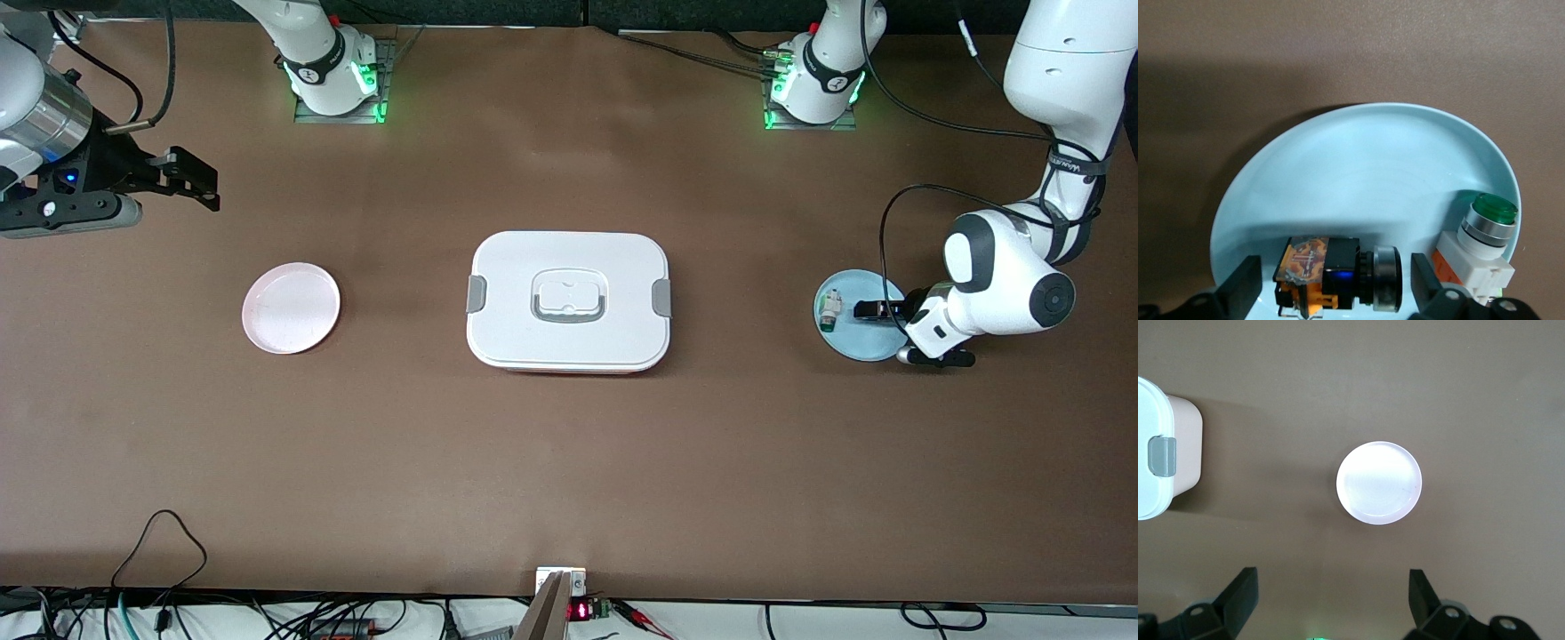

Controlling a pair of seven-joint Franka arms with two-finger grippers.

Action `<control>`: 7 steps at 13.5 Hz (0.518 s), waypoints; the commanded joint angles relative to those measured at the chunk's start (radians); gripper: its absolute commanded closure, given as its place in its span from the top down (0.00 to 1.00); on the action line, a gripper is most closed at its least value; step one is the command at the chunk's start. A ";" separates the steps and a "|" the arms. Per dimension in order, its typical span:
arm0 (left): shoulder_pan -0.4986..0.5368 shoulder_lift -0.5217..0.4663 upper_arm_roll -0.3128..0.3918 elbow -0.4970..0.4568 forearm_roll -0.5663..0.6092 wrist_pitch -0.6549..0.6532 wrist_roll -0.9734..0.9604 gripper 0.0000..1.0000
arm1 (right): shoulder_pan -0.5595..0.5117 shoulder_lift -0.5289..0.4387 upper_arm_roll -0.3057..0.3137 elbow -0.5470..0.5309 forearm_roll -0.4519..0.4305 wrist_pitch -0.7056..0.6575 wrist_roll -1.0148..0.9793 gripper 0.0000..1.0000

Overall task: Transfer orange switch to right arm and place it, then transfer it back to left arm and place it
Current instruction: 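Lift the orange switch with the left gripper toward the white box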

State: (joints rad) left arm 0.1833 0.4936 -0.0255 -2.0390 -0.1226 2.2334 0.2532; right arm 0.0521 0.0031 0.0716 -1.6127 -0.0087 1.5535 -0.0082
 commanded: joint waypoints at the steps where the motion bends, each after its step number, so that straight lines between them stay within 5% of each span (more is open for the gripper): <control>1: 0.002 -0.006 0.001 -0.007 -0.011 -0.001 0.023 0.59 | -0.021 -0.012 0.017 0.000 0.015 -0.015 -0.016 1.00; 5: 0.002 -0.004 0.001 -0.009 -0.011 -0.008 0.021 0.19 | -0.021 -0.009 0.017 0.002 0.015 -0.009 -0.012 1.00; 7: 0.001 -0.004 0.001 -0.003 -0.009 -0.023 0.023 0.14 | -0.021 -0.005 0.017 0.000 0.015 -0.004 -0.012 1.00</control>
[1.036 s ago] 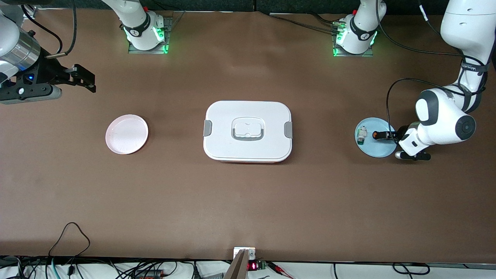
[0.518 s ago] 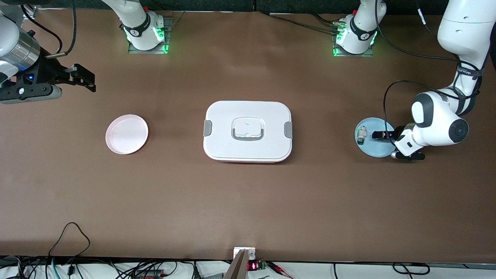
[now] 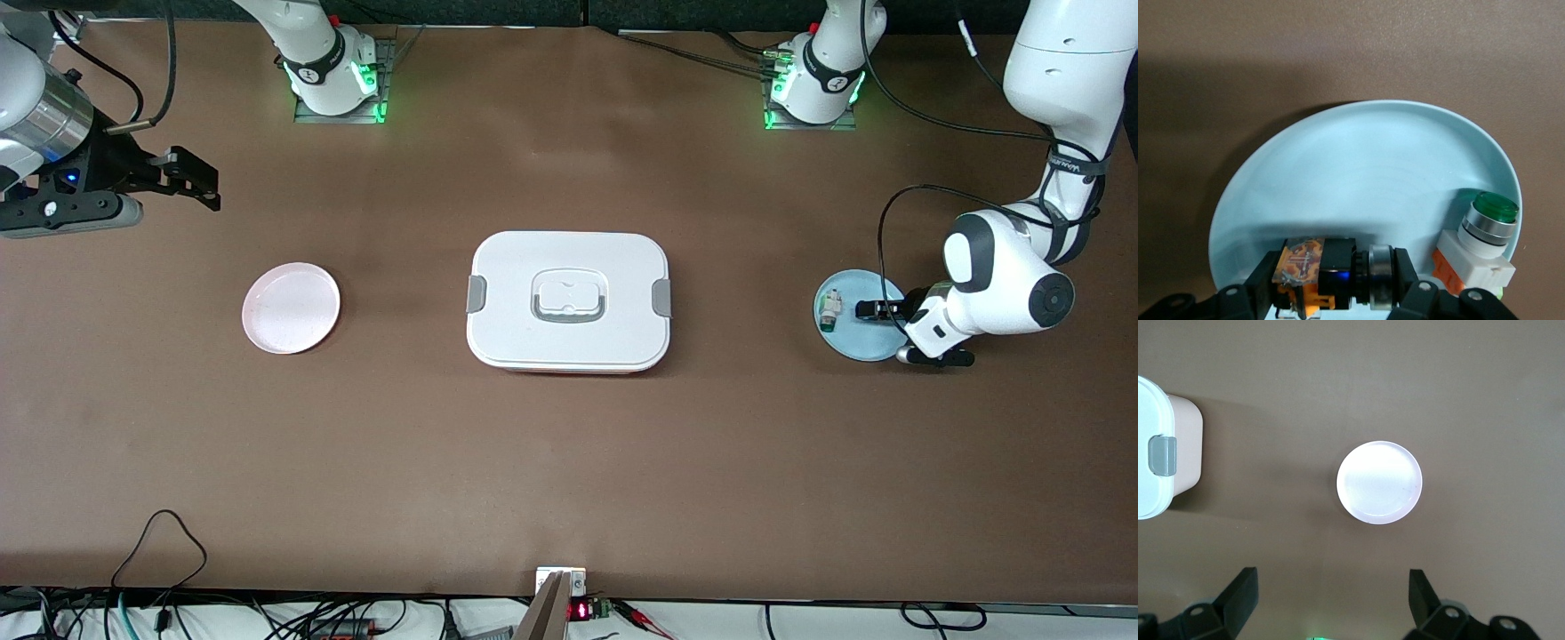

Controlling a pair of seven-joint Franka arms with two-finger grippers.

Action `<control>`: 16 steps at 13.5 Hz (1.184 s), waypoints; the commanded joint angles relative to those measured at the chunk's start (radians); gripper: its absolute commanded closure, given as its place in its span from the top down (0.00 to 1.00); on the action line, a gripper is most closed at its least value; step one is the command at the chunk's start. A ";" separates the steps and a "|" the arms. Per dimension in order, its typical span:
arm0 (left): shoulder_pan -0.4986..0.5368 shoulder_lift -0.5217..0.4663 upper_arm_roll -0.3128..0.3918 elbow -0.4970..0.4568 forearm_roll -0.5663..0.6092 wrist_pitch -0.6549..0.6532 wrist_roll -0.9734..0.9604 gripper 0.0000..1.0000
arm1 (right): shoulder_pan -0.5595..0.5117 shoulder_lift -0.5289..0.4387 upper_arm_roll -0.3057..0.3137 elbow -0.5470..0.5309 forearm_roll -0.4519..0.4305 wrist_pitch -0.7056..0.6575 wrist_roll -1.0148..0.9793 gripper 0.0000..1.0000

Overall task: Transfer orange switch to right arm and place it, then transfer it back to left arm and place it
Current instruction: 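Lift the orange switch with the left gripper toward the white box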

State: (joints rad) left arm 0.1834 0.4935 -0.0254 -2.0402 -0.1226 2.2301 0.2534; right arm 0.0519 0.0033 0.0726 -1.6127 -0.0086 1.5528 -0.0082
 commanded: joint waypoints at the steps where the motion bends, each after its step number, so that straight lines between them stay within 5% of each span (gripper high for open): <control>1: -0.001 -0.010 -0.001 0.009 -0.008 -0.036 0.021 0.13 | -0.021 -0.005 0.016 0.000 0.015 -0.002 -0.012 1.00; 8: -0.030 -0.069 -0.043 0.231 0.015 -0.399 -0.122 0.13 | -0.020 0.015 0.016 0.002 0.090 0.003 -0.007 1.00; 13: -0.027 -0.128 -0.266 0.345 -0.018 -0.689 -0.501 0.13 | -0.026 0.053 0.012 0.000 0.280 -0.003 -0.006 1.00; 16: -0.027 -0.132 -0.353 0.449 -0.171 -0.849 -0.737 0.12 | -0.029 0.102 0.007 0.007 0.450 0.009 0.013 1.00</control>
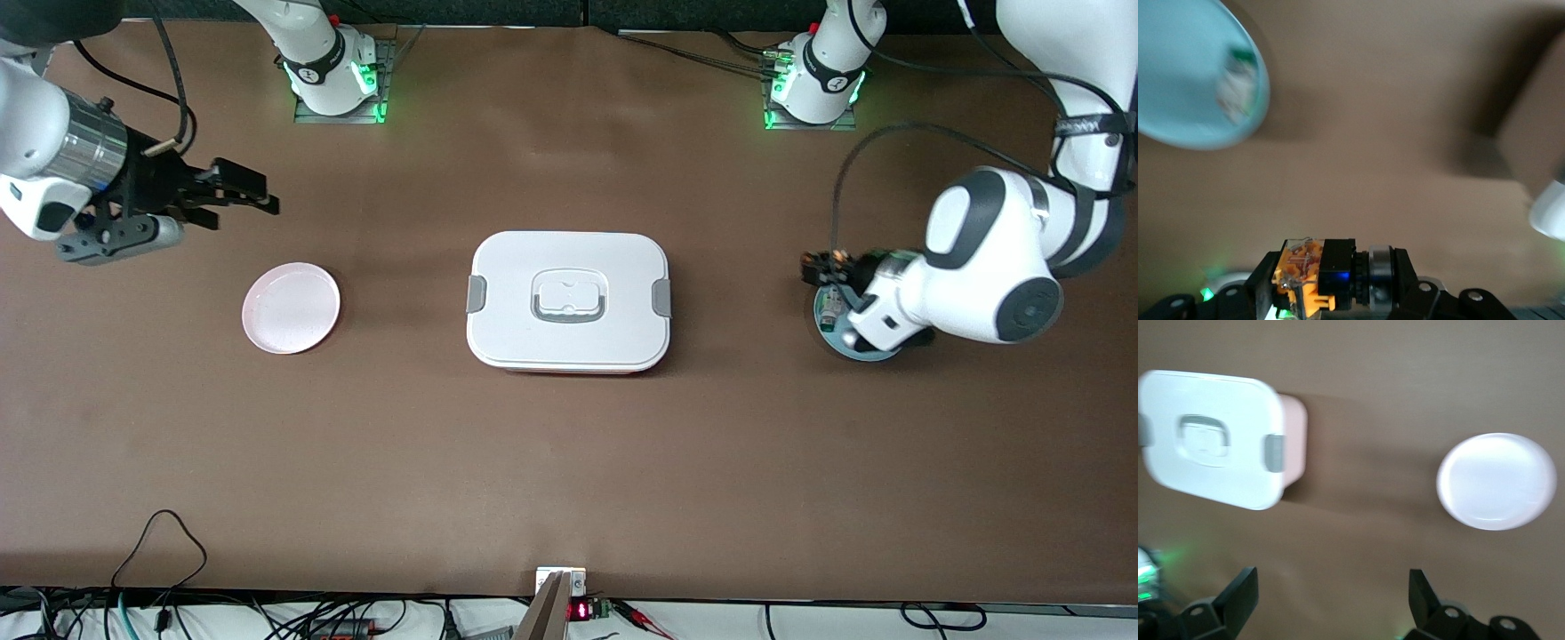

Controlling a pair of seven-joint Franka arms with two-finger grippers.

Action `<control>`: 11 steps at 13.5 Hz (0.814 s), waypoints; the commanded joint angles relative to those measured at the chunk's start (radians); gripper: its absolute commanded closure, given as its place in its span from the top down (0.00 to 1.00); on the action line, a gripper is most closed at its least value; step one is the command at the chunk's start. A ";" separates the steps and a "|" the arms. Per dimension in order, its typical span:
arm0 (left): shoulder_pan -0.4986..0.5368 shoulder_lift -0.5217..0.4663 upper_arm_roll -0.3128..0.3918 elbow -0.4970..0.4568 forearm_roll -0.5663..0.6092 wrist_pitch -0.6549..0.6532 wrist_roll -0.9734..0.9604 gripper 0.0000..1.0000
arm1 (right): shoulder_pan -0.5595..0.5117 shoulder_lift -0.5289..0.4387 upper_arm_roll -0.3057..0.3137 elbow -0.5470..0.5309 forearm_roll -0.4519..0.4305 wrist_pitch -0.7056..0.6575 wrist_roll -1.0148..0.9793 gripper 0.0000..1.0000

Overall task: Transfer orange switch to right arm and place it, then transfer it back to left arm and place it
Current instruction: 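Lift the orange switch with the left gripper toward the white box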

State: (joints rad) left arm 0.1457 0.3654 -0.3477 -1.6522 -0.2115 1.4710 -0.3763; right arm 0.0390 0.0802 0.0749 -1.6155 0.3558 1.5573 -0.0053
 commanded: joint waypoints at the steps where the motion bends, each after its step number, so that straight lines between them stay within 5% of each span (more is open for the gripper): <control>1: 0.011 -0.003 -0.034 0.069 -0.173 -0.121 -0.165 0.11 | -0.014 0.035 0.005 0.009 0.109 0.015 0.022 1.00; 6: -0.001 0.007 -0.082 0.130 -0.587 -0.146 -0.546 0.11 | -0.001 0.056 0.012 0.009 0.297 0.131 0.241 1.00; 11: -0.146 0.050 -0.088 0.181 -0.807 0.059 -0.809 0.11 | 0.143 0.075 0.013 0.011 0.402 0.372 0.373 1.00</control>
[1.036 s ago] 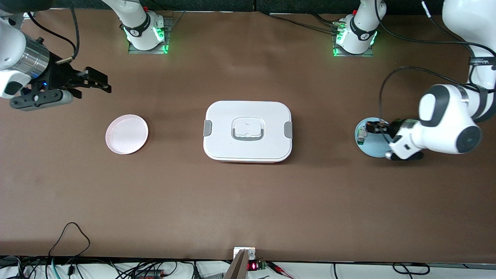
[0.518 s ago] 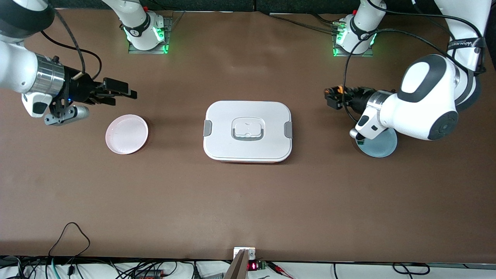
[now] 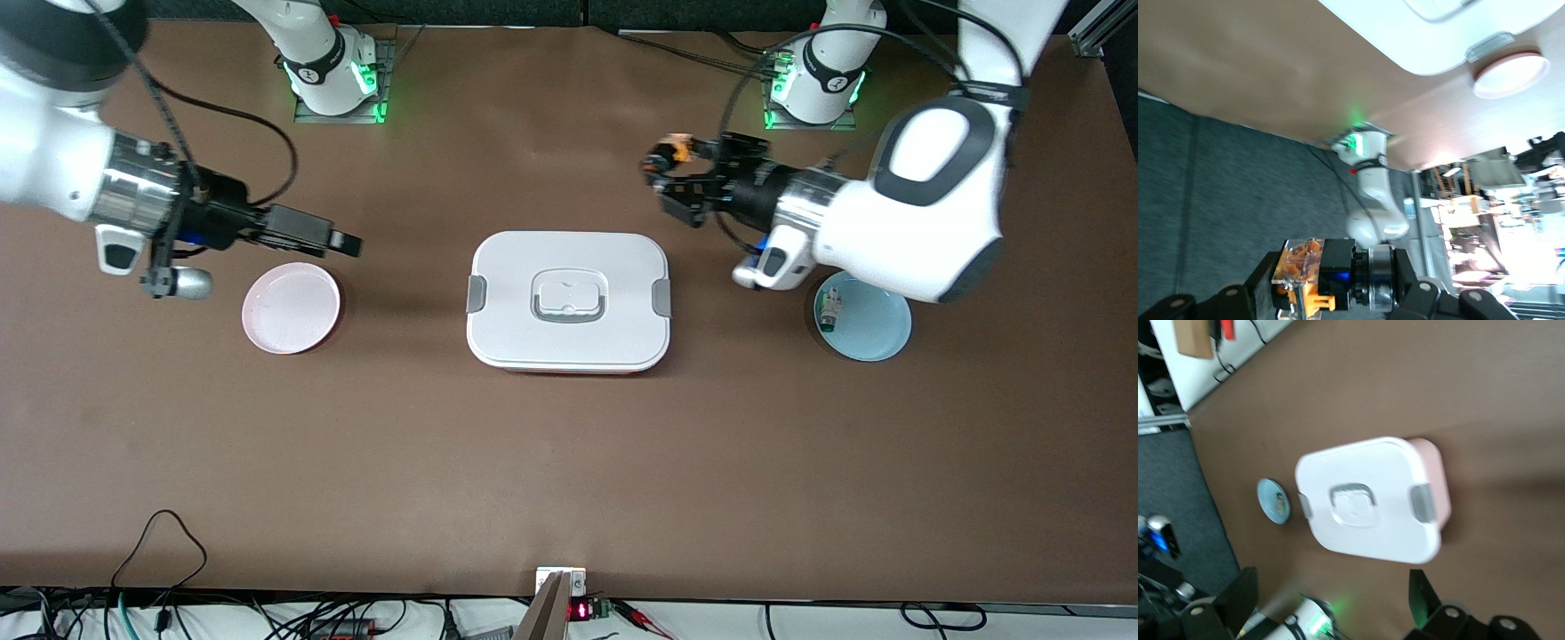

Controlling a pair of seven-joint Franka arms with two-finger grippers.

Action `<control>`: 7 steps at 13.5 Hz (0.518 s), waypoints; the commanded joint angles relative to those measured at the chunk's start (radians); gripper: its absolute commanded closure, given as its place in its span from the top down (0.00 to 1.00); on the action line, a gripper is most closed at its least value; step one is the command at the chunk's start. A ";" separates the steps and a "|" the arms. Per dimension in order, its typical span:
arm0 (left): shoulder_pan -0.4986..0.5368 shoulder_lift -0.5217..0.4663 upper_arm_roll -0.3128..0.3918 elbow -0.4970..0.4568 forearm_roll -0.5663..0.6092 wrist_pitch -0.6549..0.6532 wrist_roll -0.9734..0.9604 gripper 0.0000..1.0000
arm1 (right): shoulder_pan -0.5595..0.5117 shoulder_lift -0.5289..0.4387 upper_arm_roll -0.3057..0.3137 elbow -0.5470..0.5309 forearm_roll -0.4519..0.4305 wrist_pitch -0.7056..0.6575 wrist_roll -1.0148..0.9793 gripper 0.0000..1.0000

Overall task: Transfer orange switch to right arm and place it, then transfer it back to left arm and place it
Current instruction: 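Carry the switch over the box while the right gripper reaches it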

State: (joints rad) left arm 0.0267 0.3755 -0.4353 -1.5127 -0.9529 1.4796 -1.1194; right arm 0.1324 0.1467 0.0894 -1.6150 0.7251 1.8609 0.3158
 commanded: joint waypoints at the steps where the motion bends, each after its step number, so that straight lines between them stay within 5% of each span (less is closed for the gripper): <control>1: -0.049 0.042 0.000 0.045 -0.119 0.100 -0.091 0.11 | 0.074 0.008 -0.002 0.010 0.063 0.111 0.068 1.00; 7: -0.128 0.088 0.000 0.106 -0.224 0.289 -0.178 0.11 | 0.174 -0.018 0.000 0.010 0.099 0.199 0.054 1.00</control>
State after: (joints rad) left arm -0.0866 0.4321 -0.4364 -1.4575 -1.1490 1.7564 -1.2636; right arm 0.2803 0.1436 0.0938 -1.6083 0.7905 2.0391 0.3590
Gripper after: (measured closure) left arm 0.278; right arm 0.000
